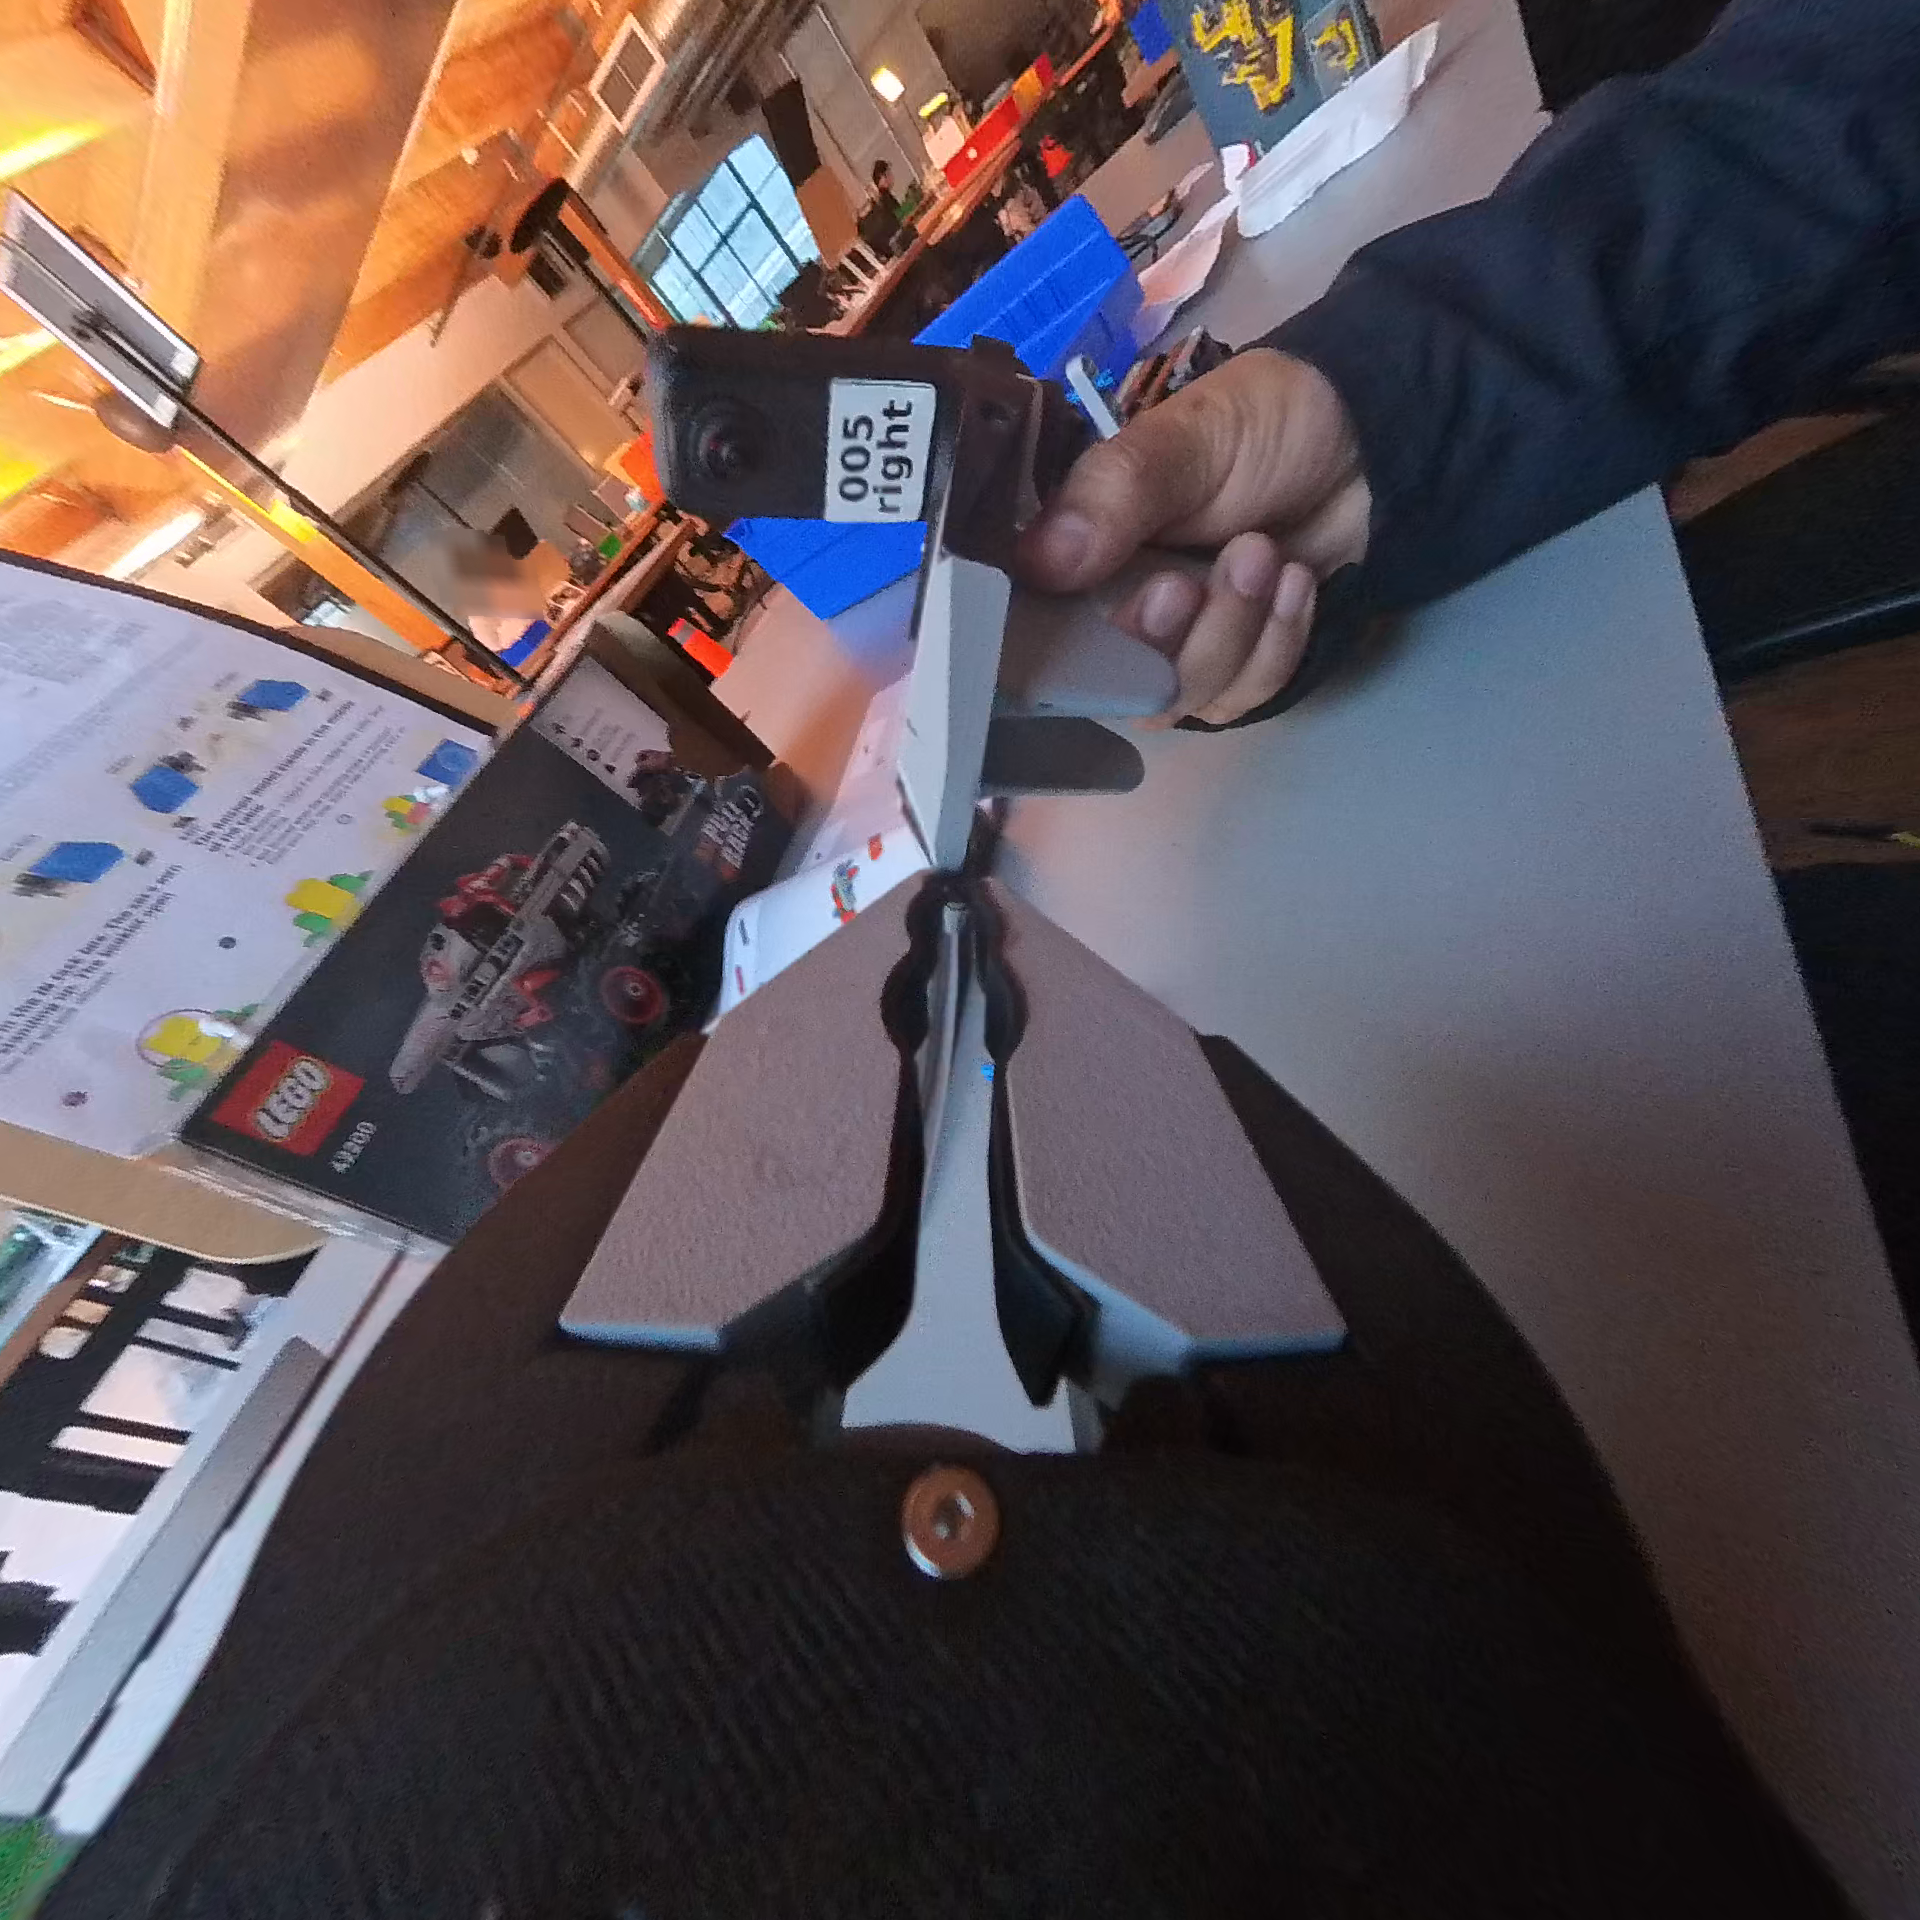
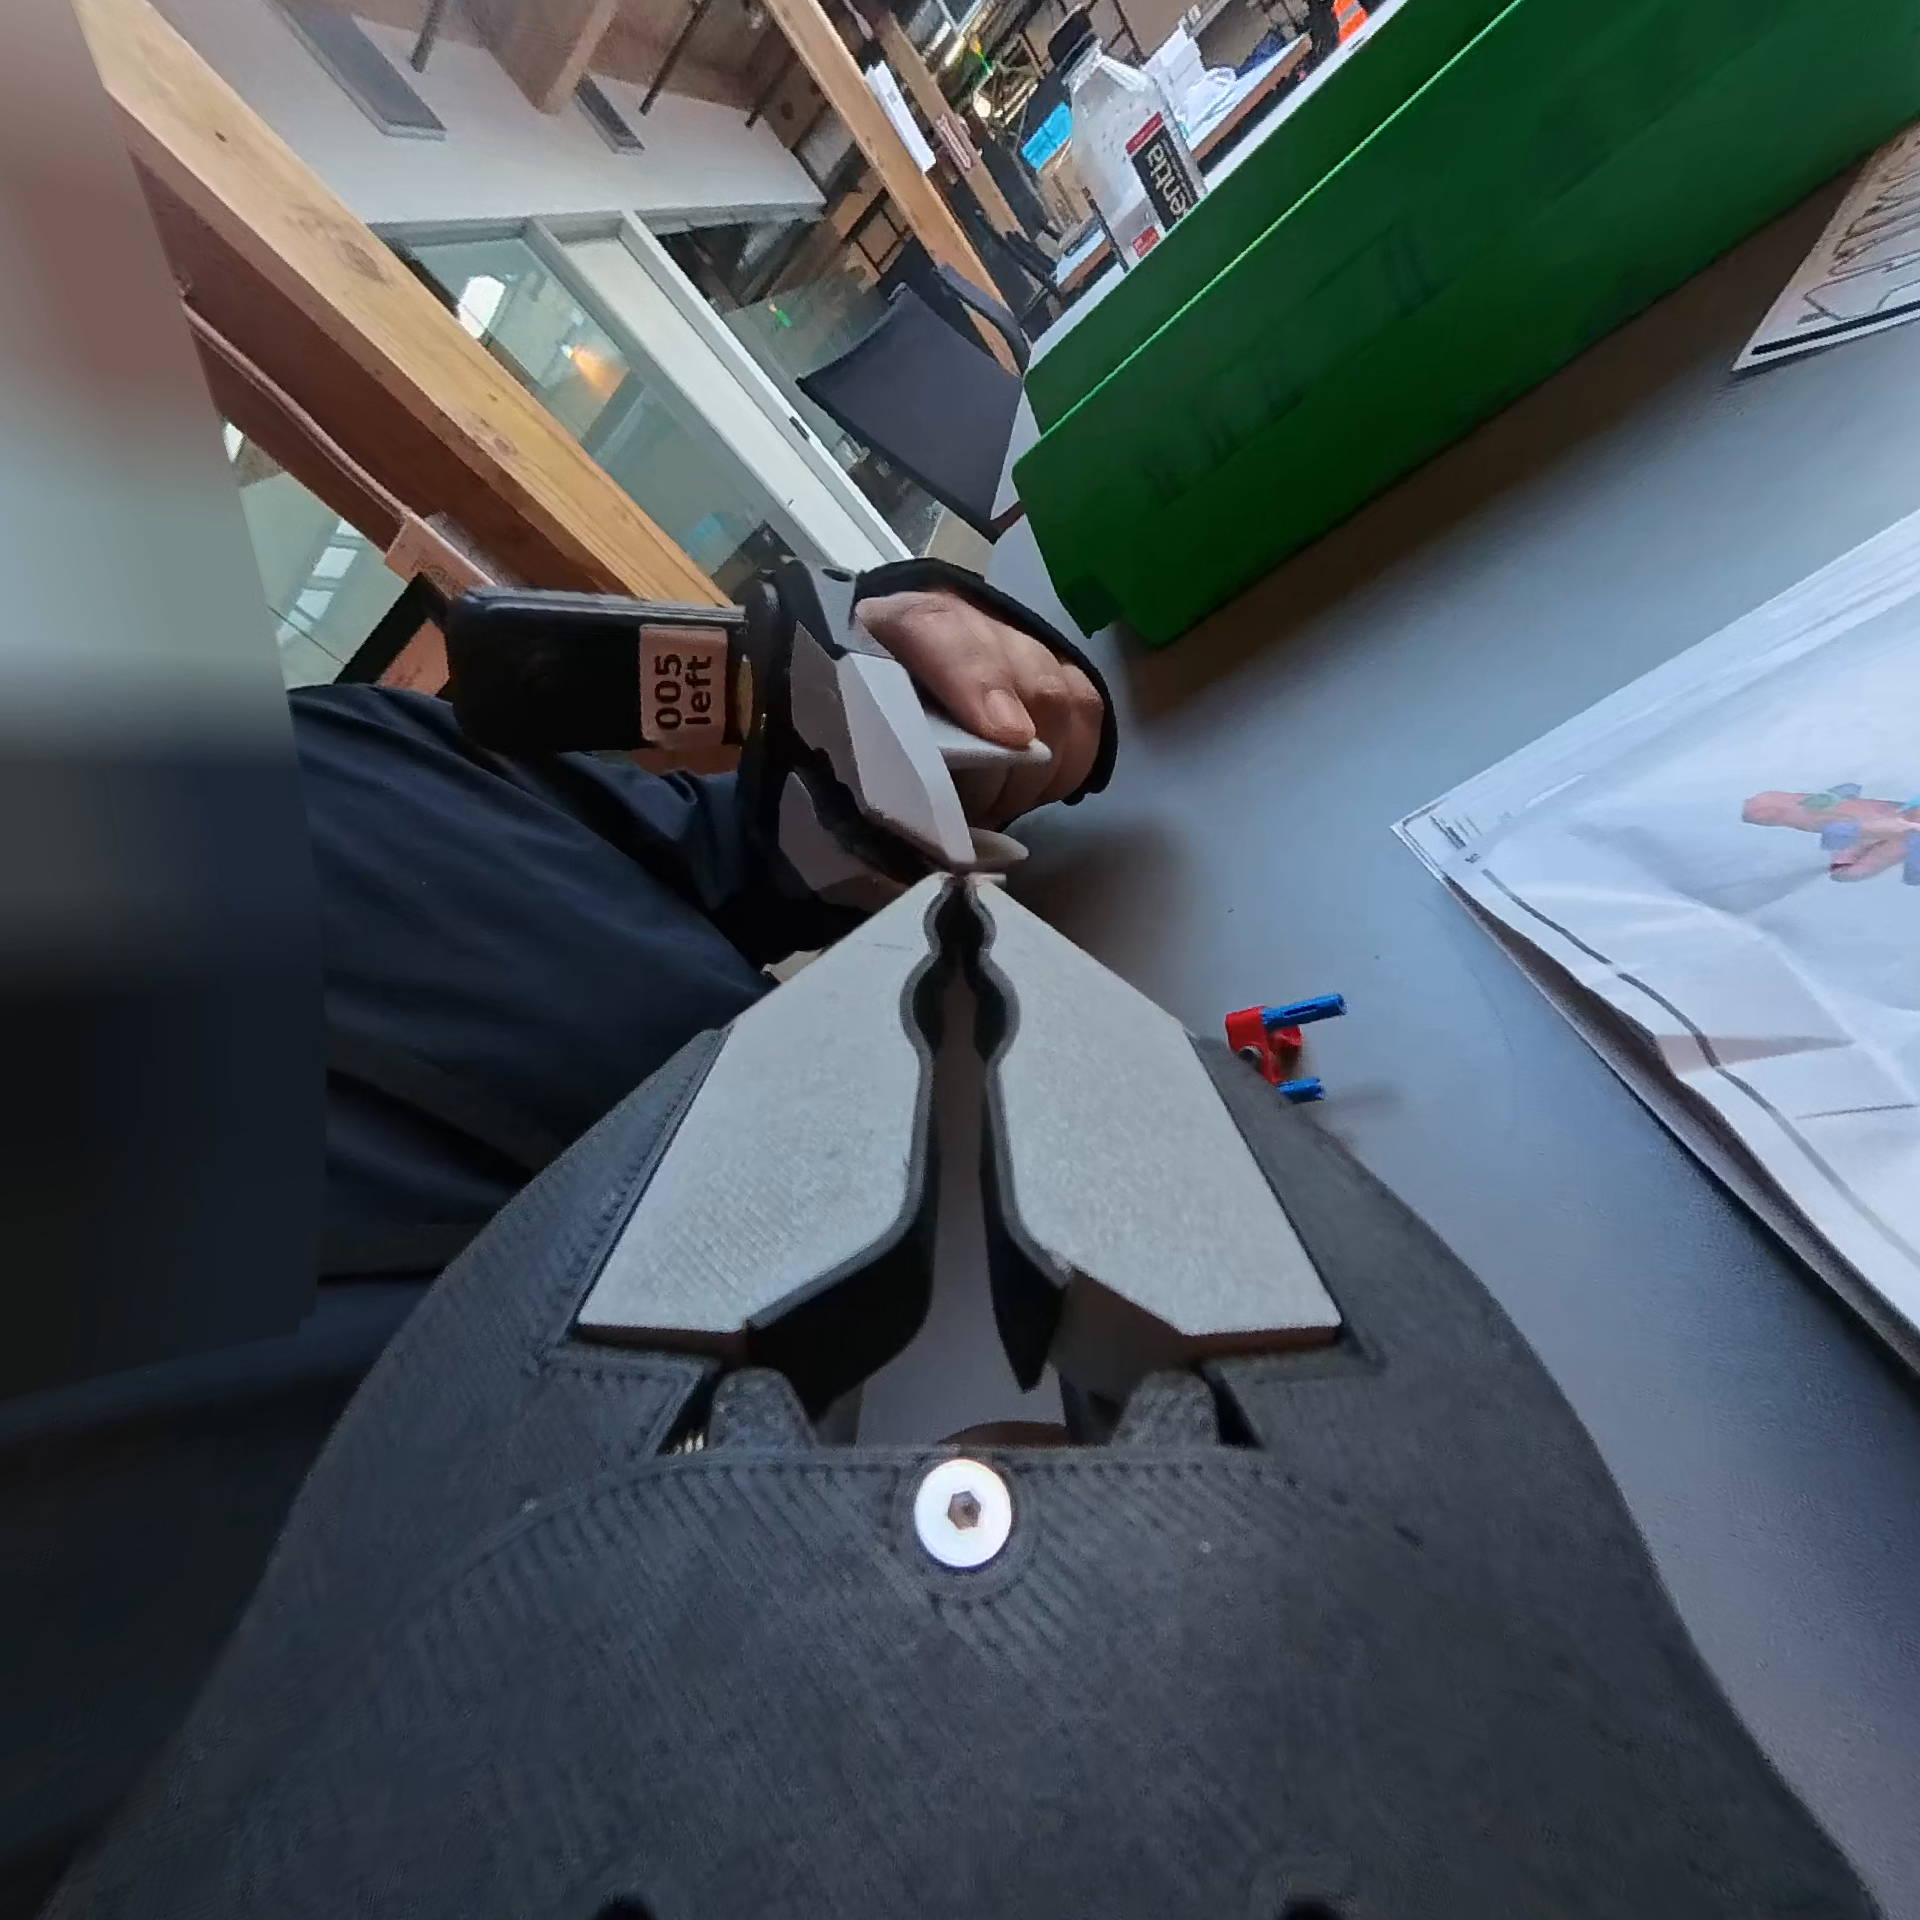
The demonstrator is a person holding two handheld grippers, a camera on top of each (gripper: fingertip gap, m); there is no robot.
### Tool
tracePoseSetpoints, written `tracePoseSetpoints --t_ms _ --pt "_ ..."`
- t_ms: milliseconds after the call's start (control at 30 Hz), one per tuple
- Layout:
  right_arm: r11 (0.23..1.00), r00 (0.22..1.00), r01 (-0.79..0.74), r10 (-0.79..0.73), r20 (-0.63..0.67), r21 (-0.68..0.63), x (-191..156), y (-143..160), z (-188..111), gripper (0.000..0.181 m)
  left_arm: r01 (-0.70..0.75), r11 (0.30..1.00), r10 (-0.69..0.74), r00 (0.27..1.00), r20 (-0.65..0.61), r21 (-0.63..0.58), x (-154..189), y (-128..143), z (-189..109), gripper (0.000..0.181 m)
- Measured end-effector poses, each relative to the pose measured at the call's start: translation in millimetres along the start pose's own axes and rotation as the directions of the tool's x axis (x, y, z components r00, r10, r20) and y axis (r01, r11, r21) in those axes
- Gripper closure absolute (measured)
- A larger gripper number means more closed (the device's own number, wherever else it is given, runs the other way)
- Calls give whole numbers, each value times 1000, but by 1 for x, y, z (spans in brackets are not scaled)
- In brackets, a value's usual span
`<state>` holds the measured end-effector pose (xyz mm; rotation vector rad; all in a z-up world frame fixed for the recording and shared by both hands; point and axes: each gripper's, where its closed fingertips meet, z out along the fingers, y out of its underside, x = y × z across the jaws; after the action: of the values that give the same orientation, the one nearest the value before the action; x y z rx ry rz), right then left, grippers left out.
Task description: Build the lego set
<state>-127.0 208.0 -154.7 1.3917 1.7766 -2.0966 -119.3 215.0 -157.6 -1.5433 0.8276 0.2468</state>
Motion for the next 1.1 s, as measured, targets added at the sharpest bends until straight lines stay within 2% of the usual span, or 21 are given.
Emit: tracePoseSetpoints --t_ms 133,267,333,467,700,767,1100 --pt "1000 1000 -3 2 -28 -5 5 1 1 181 32 999 -32 999 -10 -4 -1 4 2 180" --pt "1000 999 -21 22 -24 14 7 -2 -2 181 -2 1000 2 1000 13 21 -3 0 -1 179" --pt "1000 1000 -18 18 -14 21 5 -3 -3 174 -11 1000 10 1000 12 23 -2 0 -2 179" --pt "1000 999 16 -17 -35 -21 5 3 2 172 -15 999 15 1000 7 32 0 -3 -2 179" --pt "1000 999 -1 1 32 -15 -4 2 3 171 -3 996 3 1000 -4 90 1 -11 -5 179" --pt "1000 998 -8 9 62 -15 -9 2 3 177 -8 995 9 1000 -4 102 1 -13 -6 179" --pt "998 993 -56 56 103 -5 -11 0 1 179 21 991 -22 1000 10 131 -1 -16 -7 179"
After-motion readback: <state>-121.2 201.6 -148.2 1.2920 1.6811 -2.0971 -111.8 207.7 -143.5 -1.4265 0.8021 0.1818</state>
